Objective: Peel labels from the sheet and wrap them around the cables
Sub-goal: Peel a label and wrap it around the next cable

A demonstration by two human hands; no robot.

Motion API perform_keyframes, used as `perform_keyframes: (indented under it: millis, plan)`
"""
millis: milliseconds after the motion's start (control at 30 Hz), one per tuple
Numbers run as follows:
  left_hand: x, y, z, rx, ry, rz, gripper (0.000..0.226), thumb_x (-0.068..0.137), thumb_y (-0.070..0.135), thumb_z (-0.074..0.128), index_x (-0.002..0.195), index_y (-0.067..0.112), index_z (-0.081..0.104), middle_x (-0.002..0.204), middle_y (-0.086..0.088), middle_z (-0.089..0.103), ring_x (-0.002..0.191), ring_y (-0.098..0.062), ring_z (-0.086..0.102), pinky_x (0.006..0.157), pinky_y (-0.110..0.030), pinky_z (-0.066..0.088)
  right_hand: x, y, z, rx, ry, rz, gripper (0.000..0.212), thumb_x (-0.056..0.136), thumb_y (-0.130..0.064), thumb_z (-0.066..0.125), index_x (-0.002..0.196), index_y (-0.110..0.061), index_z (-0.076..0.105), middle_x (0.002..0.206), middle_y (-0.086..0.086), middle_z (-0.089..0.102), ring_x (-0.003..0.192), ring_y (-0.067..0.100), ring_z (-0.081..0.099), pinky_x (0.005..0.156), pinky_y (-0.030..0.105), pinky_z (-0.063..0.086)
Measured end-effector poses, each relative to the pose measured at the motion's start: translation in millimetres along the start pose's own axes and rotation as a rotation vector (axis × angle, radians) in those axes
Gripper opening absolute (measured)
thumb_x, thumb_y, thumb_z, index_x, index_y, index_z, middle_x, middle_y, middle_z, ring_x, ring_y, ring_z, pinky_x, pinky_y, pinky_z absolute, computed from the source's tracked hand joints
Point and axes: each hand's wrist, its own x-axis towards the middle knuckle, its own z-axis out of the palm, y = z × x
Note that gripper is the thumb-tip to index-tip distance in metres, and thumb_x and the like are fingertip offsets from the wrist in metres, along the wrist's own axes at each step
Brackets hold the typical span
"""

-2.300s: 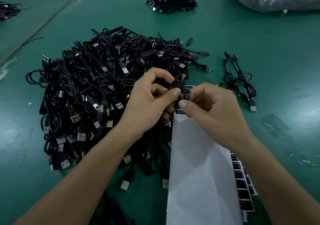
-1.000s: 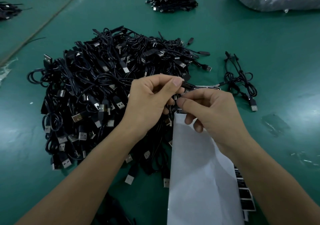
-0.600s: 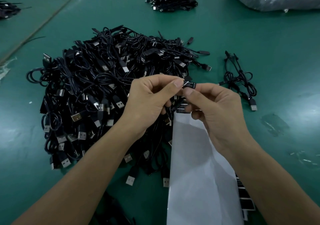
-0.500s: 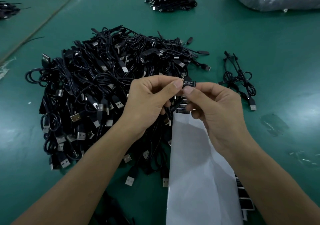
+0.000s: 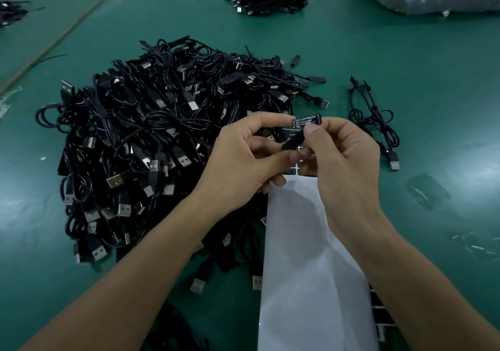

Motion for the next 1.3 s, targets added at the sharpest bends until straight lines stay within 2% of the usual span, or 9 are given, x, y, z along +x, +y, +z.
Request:
perform_keyframes:
  millis: [100, 267, 333, 500, 633, 733, 833, 1133, 1300]
  plan:
    - [1.2, -1.8, -2.0, 0.019, 0.067, -0.041, 0.039, 0.083, 0.009, 0.08, 0.113, 0.025, 0.059, 0.074, -0.008, 0.074, 0.049, -0.016, 0.065, 0.044, -0.023, 0.049, 1.5, -2.1, -3.2, 0.004, 0.007, -0.019, 0.013, 0.099, -0.012, 0.059, 0.086, -0.013, 0.062, 0.065, -0.003, 0.064, 0.059, 0.009, 0.06, 0.055, 0.022, 0.051]
    - [1.5, -2.7, -1.9, 0.093, 0.1, -0.074, 0.009, 0.087, 0.015, 0.077, 0.094, 0.014, 0.071, 0.065, -0.01, 0.071, 0.051, -0.021, 0.065, 0.045, -0.026, 0.052, 5.4, -3.2, -8.0, -0.031, -0.049, -0.037, 0.011, 0.095, -0.01, 0.061, 0.085, -0.012, 0.066, 0.072, 0.0, 0.07, 0.07, 0.011, 0.068, 0.06, 0.024, 0.056]
    - [1.4, -2.0, -1.8, 0.071, 0.082, -0.085, 0.003, 0.09, 0.012, 0.073, 0.093, 0.011, 0.072, 0.067, -0.008, 0.073, 0.054, -0.019, 0.067, 0.048, -0.026, 0.053, 6.2, -2.5, -8.5, -0.055, -0.079, -0.027, 0.014, 0.095, -0.009, 0.062, 0.082, -0.013, 0.067, 0.073, 0.0, 0.071, 0.07, 0.01, 0.067, 0.061, 0.022, 0.055]
    - [1.8, 1.5, -2.7, -0.095, 0.059, -0.129, 0.014, 0.096, 0.0, 0.06, 0.094, 0.011, 0.069, 0.074, -0.007, 0.076, 0.063, -0.014, 0.072, 0.056, -0.02, 0.055, 8.0, -2.0, -10.6, -0.13, -0.167, -0.004, 0.019, 0.093, -0.009, 0.064, 0.076, -0.015, 0.069, 0.072, 0.002, 0.071, 0.068, 0.008, 0.064, 0.063, 0.018, 0.052]
    - [1.6, 1.3, -1.8, -0.127, 0.034, -0.14, 0.015, 0.095, 0.0, 0.061, 0.096, 0.012, 0.069, 0.08, -0.008, 0.078, 0.071, -0.016, 0.075, 0.061, -0.021, 0.057, 9.0, -3.1, -12.4, -0.177, -0.184, 0.0, 0.02, 0.093, -0.012, 0.065, 0.074, -0.016, 0.07, 0.076, 0.011, 0.071, 0.068, 0.013, 0.061, 0.061, 0.021, 0.052]
    - [1.3, 1.5, -2.2, -0.144, 0.006, -0.147, 0.013, 0.094, 0.001, 0.063, 0.105, 0.006, 0.069, 0.086, -0.011, 0.078, 0.078, -0.016, 0.076, 0.067, -0.022, 0.06, 9.0, -4.7, -12.9, -0.186, -0.187, 0.0, 0.021, 0.093, -0.012, 0.066, 0.073, -0.018, 0.07, 0.07, 0.005, 0.071, 0.064, 0.008, 0.06, 0.056, 0.017, 0.047]
    - [0.8, 1.4, -2.7, -0.142, -0.041, -0.15, 0.022, 0.092, -0.001, 0.066, 0.114, -0.001, 0.068, 0.095, -0.018, 0.077, 0.084, -0.019, 0.075, 0.073, -0.023, 0.061, 8.7, -5.9, -12.8, -0.175, -0.188, 0.008, 0.022, 0.093, -0.01, 0.066, 0.072, -0.019, 0.07, 0.069, 0.003, 0.072, 0.063, 0.007, 0.061, 0.054, 0.015, 0.046]
    - [0.1, 3.9, -4.6, -0.175, -0.103, -0.17, 0.015, 0.092, 0.001, 0.065, 0.1, 0.011, 0.072, 0.094, -0.01, 0.078, 0.088, -0.017, 0.076, 0.075, -0.024, 0.061, 10.6, -5.7, -14.5, -0.163, -0.204, -0.001, 0.021, 0.092, -0.008, 0.067, 0.073, -0.017, 0.071, 0.066, -0.004, 0.07, 0.061, 0.003, 0.06, 0.056, 0.013, 0.046]
    - [-1.0, 3.4, -4.8, -0.153, -0.078, -0.175, 0.009, 0.092, 0.004, 0.067, 0.097, 0.01, 0.071, 0.091, -0.01, 0.078, 0.086, -0.018, 0.076, 0.073, -0.024, 0.061, 11.7, -6.5, -16.4, -0.186, -0.223, -0.019, 0.02, 0.092, -0.009, 0.067, 0.074, -0.018, 0.071, 0.067, -0.004, 0.071, 0.062, 0.002, 0.062, 0.056, 0.012, 0.046]
